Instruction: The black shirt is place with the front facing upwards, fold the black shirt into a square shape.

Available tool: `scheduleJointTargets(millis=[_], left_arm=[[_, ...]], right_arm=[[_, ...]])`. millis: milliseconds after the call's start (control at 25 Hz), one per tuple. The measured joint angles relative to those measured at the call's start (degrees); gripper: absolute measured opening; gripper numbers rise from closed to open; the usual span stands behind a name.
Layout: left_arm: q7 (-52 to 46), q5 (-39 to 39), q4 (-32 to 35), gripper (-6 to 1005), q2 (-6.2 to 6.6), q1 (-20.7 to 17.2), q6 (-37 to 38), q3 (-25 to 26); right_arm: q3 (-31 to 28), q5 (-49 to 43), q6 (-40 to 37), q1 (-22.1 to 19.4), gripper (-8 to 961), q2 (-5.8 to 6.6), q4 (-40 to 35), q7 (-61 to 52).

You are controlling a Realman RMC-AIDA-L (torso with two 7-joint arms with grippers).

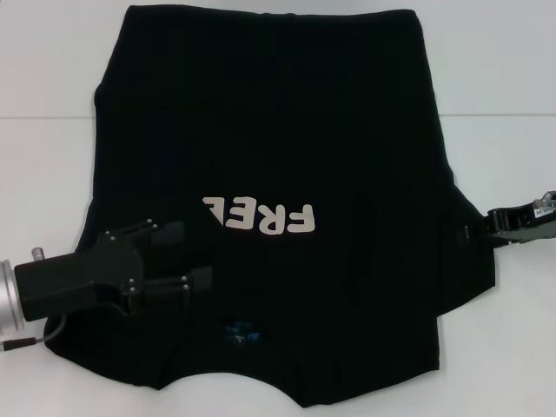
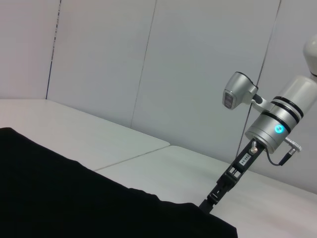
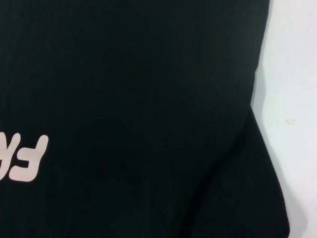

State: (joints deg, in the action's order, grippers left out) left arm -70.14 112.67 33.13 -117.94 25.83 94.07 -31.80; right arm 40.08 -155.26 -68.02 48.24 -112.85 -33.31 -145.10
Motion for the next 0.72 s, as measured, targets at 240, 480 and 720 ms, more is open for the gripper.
scheduleJointTargets(millis=[240, 480, 720], left_arm=[[-0.1, 0.0, 0.0, 907, 0.01, 0.0, 0.0, 0.0], [-0.1, 0.0, -0.1, 906, 0.01, 0.1, 0.0, 0.0], [-0.1, 0.0, -0.1, 905, 0.01, -0.1, 0.0, 0.0]], right_arm=[[-0.5, 0.0, 0.0, -0.5, 648, 0.49, -0.4, -0.1], [-0.5, -0.1, 0.2, -0.8, 636, 1.11, -0.7, -0.5], [-0.1, -0.2, 2.1, -0.9, 624, 1.16, -0.1, -0.5]])
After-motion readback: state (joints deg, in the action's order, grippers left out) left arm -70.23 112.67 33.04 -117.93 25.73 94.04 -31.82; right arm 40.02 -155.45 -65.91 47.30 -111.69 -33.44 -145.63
